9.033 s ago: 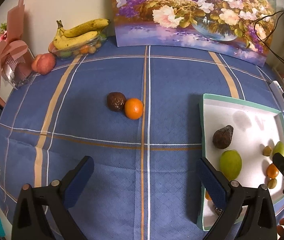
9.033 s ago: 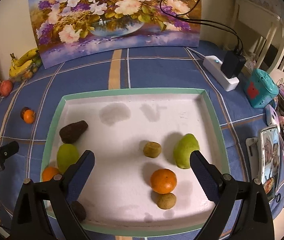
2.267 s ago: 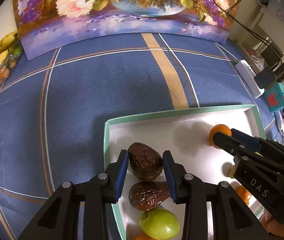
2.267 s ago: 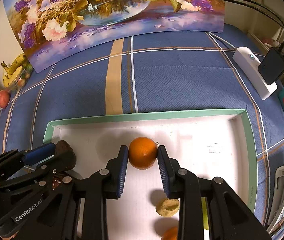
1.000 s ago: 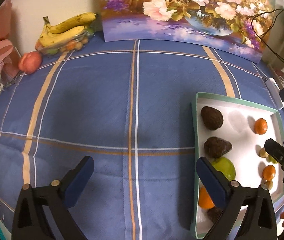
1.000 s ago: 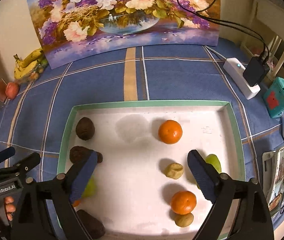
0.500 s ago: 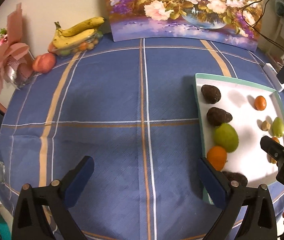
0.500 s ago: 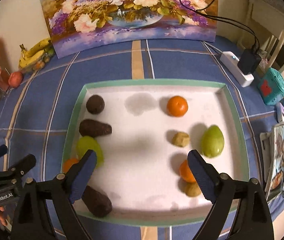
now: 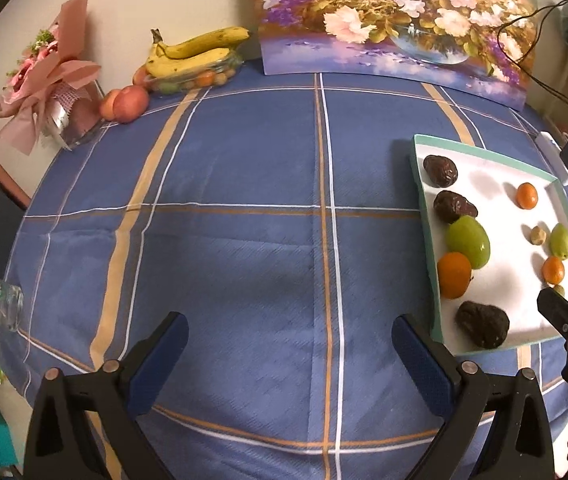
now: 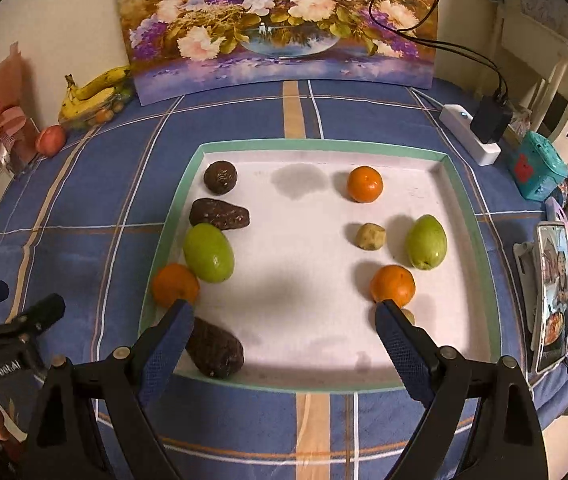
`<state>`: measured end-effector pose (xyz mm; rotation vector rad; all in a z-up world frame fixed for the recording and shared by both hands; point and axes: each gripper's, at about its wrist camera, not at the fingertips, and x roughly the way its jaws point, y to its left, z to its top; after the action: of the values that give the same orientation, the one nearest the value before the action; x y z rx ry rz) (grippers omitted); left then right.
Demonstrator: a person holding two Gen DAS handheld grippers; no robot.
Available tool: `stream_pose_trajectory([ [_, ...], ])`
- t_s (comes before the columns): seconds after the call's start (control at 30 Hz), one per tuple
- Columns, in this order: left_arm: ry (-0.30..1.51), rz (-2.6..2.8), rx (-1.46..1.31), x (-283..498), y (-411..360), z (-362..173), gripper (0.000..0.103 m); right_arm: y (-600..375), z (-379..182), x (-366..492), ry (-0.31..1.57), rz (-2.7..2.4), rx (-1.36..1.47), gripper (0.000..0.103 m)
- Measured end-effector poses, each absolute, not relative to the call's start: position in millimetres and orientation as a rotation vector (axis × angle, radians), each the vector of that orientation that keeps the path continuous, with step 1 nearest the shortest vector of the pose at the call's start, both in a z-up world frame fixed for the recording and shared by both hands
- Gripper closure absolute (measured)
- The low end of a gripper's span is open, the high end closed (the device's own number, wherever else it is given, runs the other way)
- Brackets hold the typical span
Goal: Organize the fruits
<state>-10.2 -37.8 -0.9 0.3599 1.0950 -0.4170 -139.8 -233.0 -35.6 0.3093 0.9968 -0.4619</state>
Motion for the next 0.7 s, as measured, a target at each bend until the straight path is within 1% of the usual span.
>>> stream_pose_trajectory([
  [0.3, 1.083, -0.418, 0.35, -17.2, -30.5, 8.1, 0.0, -228.9, -38.9, -160.2, 0.979, -0.476, 0.321, 0.011],
  [0.7, 1.082, -0.412, 0.381, -18.5, -32.2, 7.5, 0.0, -229.2, -39.3, -162.2, 0.973, -0.474, 0.319, 0.011],
])
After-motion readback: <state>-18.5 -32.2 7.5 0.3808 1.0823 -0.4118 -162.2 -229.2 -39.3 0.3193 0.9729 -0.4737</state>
